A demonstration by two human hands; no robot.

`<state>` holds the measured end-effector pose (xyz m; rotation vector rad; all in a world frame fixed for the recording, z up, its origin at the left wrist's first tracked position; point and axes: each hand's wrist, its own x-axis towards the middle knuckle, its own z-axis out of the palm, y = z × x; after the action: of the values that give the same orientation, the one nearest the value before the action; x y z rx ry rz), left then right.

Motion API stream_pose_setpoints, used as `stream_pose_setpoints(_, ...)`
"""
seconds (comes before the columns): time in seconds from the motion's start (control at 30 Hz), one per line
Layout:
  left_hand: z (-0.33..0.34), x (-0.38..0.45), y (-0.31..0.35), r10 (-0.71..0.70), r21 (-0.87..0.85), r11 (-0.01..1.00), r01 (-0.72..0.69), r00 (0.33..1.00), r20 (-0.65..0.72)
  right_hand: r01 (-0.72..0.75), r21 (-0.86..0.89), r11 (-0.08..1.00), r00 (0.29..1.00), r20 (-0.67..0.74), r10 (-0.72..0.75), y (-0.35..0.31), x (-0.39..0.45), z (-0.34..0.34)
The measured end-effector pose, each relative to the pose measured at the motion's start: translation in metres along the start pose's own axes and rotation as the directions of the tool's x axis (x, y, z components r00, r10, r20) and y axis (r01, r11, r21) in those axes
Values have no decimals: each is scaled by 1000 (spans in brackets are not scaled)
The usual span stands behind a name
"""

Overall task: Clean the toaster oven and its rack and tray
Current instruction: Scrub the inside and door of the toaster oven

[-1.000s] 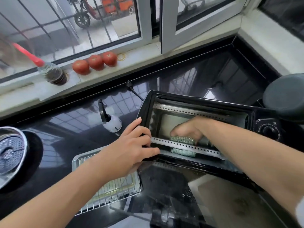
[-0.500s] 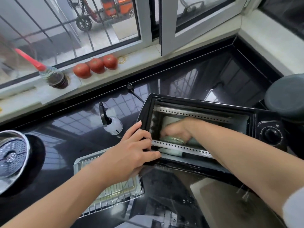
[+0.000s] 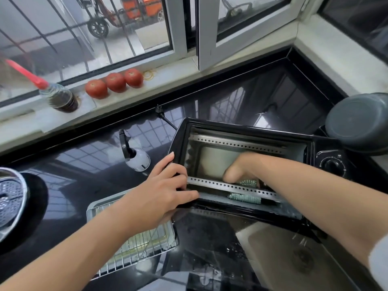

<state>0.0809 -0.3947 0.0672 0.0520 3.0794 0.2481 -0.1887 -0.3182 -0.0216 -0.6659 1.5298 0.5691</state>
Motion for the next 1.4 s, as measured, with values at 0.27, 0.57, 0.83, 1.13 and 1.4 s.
stream_pose_setpoints(0.27,6,2,-4,22,6,1000,-21,999,-37,177,234,956,983,-3,-181,-11,-15,-1)
stream_pose_setpoints(0.57,9,2,-1,28,5,1000,-28,997,-69,-100,-44,994,989,-109,95,30,-31,1)
stream_pose_setpoints(0.83,8,1,-2,19,14,1000,-18,998,-65,-19,39,999,998,55,17,26,-36,1)
stream_pose_setpoints(1.13,13,2,-7,26,-8,1000,-27,998,-56,-182,-144,973,981,36,188,24,-34,1)
stream_pose_setpoints(1.4,17,3,-6,11,-27,1000,-13,997,-76,-111,-89,990,987,103,120,26,-32,-2)
